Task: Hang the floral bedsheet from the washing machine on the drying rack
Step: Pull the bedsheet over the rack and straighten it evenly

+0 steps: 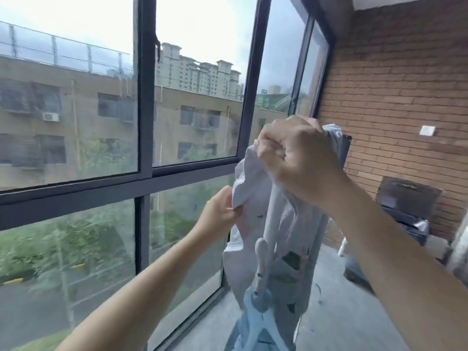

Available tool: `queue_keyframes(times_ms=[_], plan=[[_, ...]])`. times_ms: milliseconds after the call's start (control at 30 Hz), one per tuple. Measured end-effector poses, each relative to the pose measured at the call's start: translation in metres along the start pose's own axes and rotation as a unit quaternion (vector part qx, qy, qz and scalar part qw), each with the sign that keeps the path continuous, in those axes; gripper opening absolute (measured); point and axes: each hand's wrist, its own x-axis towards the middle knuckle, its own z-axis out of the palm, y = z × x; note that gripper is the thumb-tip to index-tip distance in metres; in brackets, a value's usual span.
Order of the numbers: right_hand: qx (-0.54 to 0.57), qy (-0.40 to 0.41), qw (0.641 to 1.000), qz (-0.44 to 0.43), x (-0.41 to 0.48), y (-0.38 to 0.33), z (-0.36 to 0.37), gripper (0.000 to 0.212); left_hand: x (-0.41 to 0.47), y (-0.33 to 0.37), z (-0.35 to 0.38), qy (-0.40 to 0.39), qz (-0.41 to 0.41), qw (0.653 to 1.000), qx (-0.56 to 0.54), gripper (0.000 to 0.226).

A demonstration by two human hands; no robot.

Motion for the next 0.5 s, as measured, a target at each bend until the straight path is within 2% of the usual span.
queue_keyframes(times_ms=[67,200,267,333,400,467,500], plan=[[-0.075,-0.024,0.997,0.007,0.004,-0.010,0.002,0.034,0.010,-0.010,-0.002,-0.041,0.020,0.998,-0.033,0.035],[-0.238,-0.144,0.960,0.016,0.012,-0.032,0.006,0.046,0.014,-0.017,0.000,-0.170,0.056,0.974,-0.140,0.023],[-0.333,-0.205,0.920,0.008,0.015,-0.040,0.013,0.053,0.001,-0.024,0.004,-0.219,0.064,0.961,-0.154,0.045],[-0.409,-0.270,0.872,0.006,0.018,-0.050,0.016,0.052,-0.014,-0.037,0.017,-0.212,0.084,0.971,-0.076,0.064],[-0.447,-0.339,0.828,0.007,0.016,-0.056,0.019,0.050,-0.026,-0.052,0.037,-0.226,0.046,0.972,-0.030,0.075],[-0.463,-0.386,0.798,0.002,0.015,-0.060,0.028,0.052,-0.034,-0.067,0.053,-0.250,-0.014,0.968,-0.002,0.065],[-0.471,-0.404,0.784,0.001,0.016,-0.062,0.032,0.052,-0.036,-0.072,0.059,-0.240,-0.029,0.970,0.010,0.048]])
